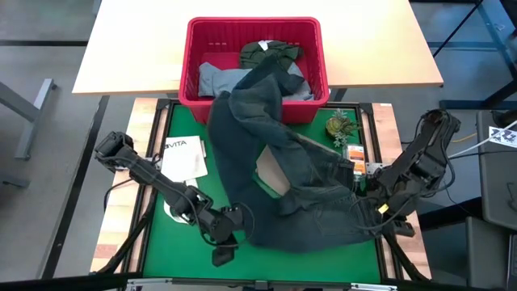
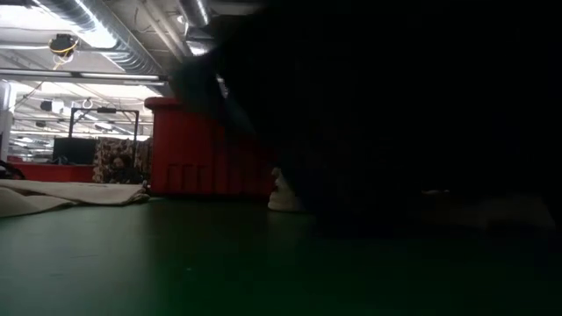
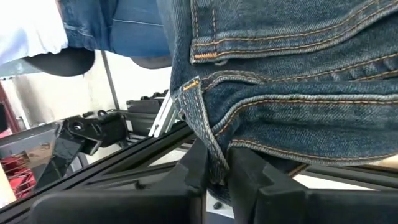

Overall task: Fold Laundry from Bin
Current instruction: Fold the dark blue jeans

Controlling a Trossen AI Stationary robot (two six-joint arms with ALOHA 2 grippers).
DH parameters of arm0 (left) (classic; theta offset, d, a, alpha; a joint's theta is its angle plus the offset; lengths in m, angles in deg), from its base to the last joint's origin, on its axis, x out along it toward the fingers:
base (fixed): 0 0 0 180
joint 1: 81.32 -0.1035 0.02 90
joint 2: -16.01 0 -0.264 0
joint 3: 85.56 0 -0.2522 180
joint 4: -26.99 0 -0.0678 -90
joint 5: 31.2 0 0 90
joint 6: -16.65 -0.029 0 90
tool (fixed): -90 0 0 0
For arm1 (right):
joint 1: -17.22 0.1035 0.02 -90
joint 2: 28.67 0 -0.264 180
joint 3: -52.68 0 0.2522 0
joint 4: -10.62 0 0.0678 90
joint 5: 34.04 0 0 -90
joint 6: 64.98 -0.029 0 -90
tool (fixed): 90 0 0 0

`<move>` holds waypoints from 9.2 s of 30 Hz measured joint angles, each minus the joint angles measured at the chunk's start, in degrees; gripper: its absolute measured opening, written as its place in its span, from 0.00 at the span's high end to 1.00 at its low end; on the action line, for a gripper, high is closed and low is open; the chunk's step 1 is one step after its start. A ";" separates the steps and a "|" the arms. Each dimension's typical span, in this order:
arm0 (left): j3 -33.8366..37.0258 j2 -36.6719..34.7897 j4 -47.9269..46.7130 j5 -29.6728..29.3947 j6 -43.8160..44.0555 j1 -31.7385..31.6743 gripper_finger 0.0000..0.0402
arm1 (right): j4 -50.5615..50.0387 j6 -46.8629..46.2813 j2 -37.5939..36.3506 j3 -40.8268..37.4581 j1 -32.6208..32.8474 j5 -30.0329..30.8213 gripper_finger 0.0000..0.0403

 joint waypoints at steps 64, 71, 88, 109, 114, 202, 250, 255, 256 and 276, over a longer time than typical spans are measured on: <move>7.90 -22.89 -27.68 -25.35 -18.36 -55.01 0.67 | 3.01 12.93 1.85 -0.05 0.00 17.79 0.52; 12.77 -22.91 -21.27 -25.23 -23.85 -57.87 0.67 | 4.35 14.31 1.85 -0.05 0.00 17.84 0.52; 13.68 -18.60 -14.16 -24.49 -28.66 -59.93 0.67 | 4.31 17.10 1.87 -0.05 -0.02 19.74 0.52; 13.70 -26.09 -11.15 -18.54 -29.30 -55.66 0.99 | 9.63 17.82 1.87 -0.05 -0.02 27.42 0.52; 13.70 -32.51 -11.22 -14.37 -26.56 -53.32 0.99 | 14.86 19.66 1.87 -0.05 0.00 38.28 0.52; 13.66 -16.44 39.45 -24.66 -13.71 -23.37 0.98 | 112.88 64.50 44.27 -0.03 -34.56 66.40 0.52; 13.68 -16.44 33.70 -14.30 -52.90 -23.65 0.57 | 48.29 48.27 17.41 2.26 -30.34 34.62 0.96; 13.66 -15.90 26.05 -15.13 -52.90 -23.65 0.58 | 47.30 48.06 17.32 2.24 -30.34 33.74 0.94; 13.66 -15.74 24.78 -15.61 -52.90 -23.65 0.58 | 47.38 48.03 17.40 2.24 -30.34 33.56 0.94; 13.63 -14.26 21.47 -12.65 -50.93 -25.60 0.58 | 47.18 48.37 17.70 2.17 -30.34 31.98 0.95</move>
